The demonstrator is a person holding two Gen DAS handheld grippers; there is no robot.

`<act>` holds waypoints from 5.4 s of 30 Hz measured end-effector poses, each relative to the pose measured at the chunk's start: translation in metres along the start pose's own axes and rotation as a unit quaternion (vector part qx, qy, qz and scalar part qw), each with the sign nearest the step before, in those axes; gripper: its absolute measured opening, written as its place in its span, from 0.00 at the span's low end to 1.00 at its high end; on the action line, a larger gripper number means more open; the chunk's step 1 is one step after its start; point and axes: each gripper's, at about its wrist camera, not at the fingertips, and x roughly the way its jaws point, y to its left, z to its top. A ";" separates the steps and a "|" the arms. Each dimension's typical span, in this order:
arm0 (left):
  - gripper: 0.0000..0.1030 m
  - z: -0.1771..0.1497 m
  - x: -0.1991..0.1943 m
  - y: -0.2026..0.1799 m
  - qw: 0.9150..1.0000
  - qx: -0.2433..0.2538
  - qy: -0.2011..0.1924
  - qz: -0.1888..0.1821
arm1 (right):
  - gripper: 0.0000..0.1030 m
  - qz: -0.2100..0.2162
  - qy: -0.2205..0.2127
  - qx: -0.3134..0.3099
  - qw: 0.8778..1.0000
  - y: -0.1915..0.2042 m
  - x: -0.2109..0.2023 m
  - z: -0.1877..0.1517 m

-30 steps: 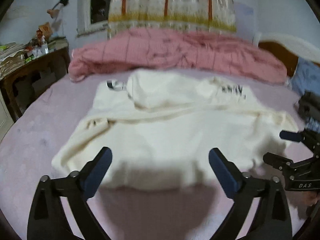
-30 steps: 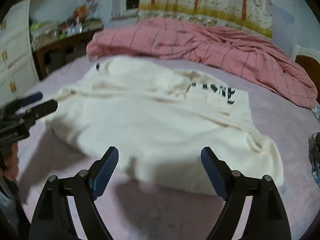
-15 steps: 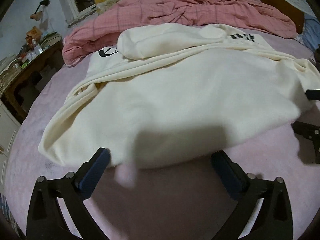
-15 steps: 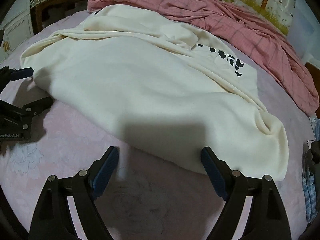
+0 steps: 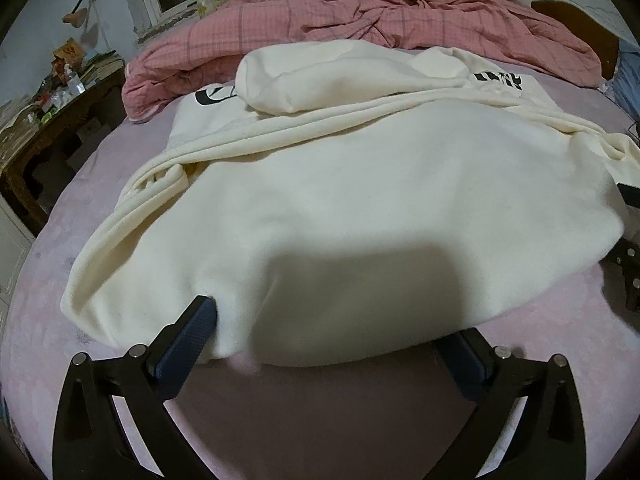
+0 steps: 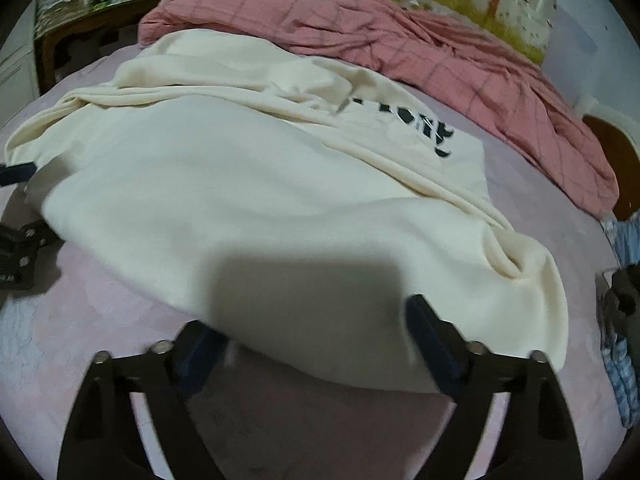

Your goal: Fold large clothes

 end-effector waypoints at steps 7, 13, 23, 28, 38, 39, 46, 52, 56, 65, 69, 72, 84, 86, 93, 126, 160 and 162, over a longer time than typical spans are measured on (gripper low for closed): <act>0.24 0.016 0.009 0.003 0.997 -0.001 -0.034 0.074 | 0.20 -0.093 -0.057 -0.041 0.993 0.018 -0.010 0.002; 0.13 0.013 -0.035 0.010 0.991 -0.011 -0.109 0.082 | 0.10 -0.115 -0.136 -0.015 0.984 0.015 -0.049 0.001; 0.26 -0.062 -0.109 0.024 0.996 -0.020 -0.085 0.022 | 0.10 -0.071 -0.131 -0.015 0.989 0.034 -0.132 -0.069; 0.79 -0.076 -0.095 0.028 0.991 -0.010 -0.092 0.100 | 0.50 -0.072 -0.108 0.067 0.989 0.016 -0.134 -0.107; 0.68 -0.056 -0.106 0.032 0.979 0.025 -0.155 0.132 | 0.20 -0.082 -0.132 0.091 0.984 -0.012 -0.132 -0.088; 0.64 -0.049 -0.108 0.033 0.979 0.025 -0.154 0.131 | 0.19 -0.091 -0.146 0.087 0.981 -0.014 -0.137 -0.082; 0.61 0.026 -0.102 0.056 0.984 -0.021 -0.146 0.098 | 0.18 -0.095 -0.178 0.077 0.976 -0.034 -0.141 -0.012; 0.64 0.086 -0.059 0.053 0.981 0.003 -0.140 0.132 | 0.18 -0.118 -0.187 0.046 0.974 -0.051 -0.107 0.059; 0.75 0.108 -0.022 0.048 0.979 0.024 -0.131 0.157 | 0.18 -0.127 -0.143 0.034 0.981 -0.063 -0.046 0.096; 0.75 0.115 0.044 0.065 0.994 -0.023 -0.080 0.077 | 0.21 -0.081 -0.079 0.037 0.993 -0.070 0.063 0.108; 0.75 0.105 0.012 0.071 0.989 -0.027 -0.130 0.063 | 0.53 -0.119 -0.110 0.069 0.984 -0.073 0.044 0.107; 0.81 0.095 -0.010 0.085 0.987 -0.073 -0.142 0.029 | 0.68 -0.135 -0.117 0.138 0.974 -0.095 0.016 0.106; 1.00 0.071 -0.064 0.129 0.975 -0.123 -0.175 0.052 | 0.83 -0.056 -0.138 0.232 0.961 -0.158 -0.048 0.065; 1.00 0.072 -0.054 0.145 0.975 -0.149 -0.157 0.042 | 0.83 -0.030 -0.112 0.233 0.966 -0.165 -0.045 0.055; 0.88 0.071 -0.006 0.186 0.967 -0.233 -0.101 -0.019 | 0.83 0.013 -0.020 0.215 0.976 -0.181 0.022 0.032; 0.69 0.034 -0.007 0.186 0.984 -0.180 -0.006 0.006 | 0.67 -0.046 -0.044 0.234 0.970 -0.165 0.046 0.046; 0.03 0.023 -0.004 0.166 0.985 -0.128 -0.083 0.082 | 0.43 -0.018 0.007 0.126 0.992 -0.072 0.026 0.026; 0.03 0.024 -0.006 0.165 0.983 -0.127 -0.093 0.096 | 0.26 -0.035 -0.010 0.127 0.991 -0.072 0.023 0.027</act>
